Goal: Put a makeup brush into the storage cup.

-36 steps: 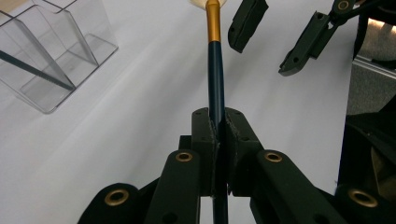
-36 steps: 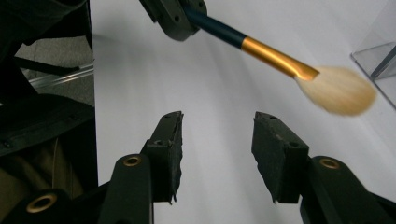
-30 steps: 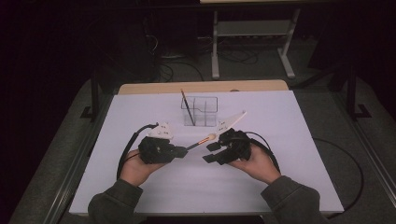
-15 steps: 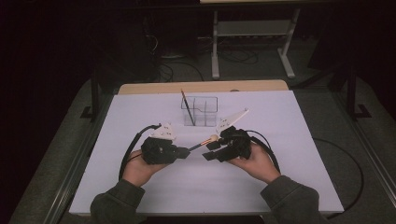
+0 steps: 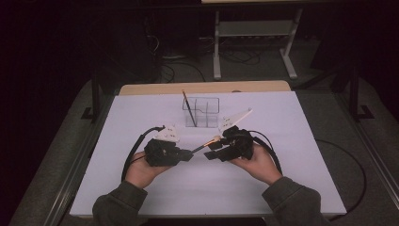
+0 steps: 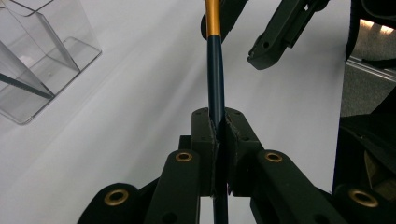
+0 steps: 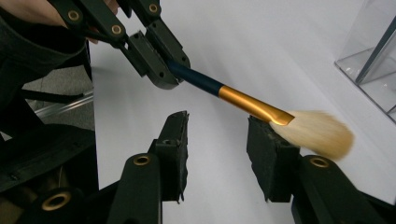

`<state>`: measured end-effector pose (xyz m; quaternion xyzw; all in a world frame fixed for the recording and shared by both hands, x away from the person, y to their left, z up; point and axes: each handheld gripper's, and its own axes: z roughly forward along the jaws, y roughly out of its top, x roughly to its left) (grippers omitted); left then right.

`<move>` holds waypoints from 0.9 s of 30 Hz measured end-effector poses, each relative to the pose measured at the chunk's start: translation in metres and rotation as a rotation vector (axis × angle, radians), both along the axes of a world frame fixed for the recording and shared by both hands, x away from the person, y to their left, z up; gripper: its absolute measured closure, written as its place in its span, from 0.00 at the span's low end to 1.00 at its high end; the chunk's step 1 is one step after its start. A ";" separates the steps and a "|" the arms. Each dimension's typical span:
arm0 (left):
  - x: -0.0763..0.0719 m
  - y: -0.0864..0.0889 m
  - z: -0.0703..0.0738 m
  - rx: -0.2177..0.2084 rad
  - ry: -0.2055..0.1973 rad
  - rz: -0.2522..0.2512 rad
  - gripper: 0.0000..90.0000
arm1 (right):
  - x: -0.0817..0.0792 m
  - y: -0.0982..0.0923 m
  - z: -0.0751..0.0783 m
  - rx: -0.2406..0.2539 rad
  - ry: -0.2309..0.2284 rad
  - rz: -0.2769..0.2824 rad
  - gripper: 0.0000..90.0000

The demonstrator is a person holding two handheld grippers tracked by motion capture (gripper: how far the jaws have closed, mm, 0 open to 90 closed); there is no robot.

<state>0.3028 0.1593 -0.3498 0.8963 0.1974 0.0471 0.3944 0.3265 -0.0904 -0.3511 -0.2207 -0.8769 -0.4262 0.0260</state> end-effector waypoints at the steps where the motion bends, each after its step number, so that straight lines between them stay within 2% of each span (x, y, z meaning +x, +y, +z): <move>1: -0.001 -0.001 0.000 -0.006 0.004 0.005 0.93 | 0.000 0.000 0.000 0.004 -0.001 -0.001 0.65; 7: 0.000 -0.003 -0.002 0.010 0.005 -0.005 0.93 | 0.001 -0.002 0.004 0.009 -0.020 -0.003 0.73; 13: -0.001 -0.006 -0.003 0.007 0.011 -0.001 0.93 | 0.000 -0.003 0.006 0.025 -0.010 -0.001 0.75; 27: 0.001 -0.011 -0.007 0.009 0.019 -0.003 0.93 | 0.000 -0.003 0.014 0.057 -0.021 0.006 0.78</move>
